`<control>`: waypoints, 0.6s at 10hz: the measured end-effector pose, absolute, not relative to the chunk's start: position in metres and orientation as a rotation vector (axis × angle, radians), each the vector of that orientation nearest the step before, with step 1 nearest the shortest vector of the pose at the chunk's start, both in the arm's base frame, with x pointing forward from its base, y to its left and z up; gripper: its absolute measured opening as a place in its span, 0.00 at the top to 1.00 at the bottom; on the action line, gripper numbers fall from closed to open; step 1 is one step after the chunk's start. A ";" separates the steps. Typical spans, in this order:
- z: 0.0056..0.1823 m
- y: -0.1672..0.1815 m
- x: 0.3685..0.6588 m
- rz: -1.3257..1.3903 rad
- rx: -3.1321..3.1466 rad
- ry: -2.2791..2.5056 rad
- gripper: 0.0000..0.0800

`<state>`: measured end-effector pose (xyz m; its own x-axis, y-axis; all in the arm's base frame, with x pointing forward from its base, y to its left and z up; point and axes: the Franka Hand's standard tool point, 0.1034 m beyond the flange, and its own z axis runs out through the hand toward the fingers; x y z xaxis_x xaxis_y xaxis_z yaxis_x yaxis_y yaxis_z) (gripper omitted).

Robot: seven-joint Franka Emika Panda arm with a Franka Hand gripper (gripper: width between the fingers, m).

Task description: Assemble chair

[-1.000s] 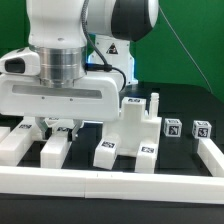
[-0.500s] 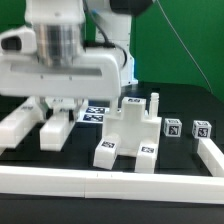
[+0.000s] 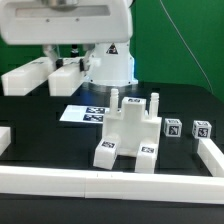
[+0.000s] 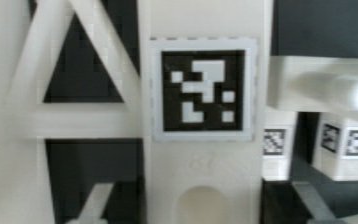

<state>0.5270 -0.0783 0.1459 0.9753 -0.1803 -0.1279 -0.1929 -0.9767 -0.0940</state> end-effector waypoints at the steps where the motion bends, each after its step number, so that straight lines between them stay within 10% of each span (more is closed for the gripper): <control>1: 0.149 -0.058 0.527 0.184 -3.013 0.343 0.64; 6: 0.139 -0.003 0.528 0.225 -3.037 0.351 0.64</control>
Offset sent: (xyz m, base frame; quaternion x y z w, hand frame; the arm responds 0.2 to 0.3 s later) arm 0.0000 0.0000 0.0000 0.0000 0.0000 0.0000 1.0000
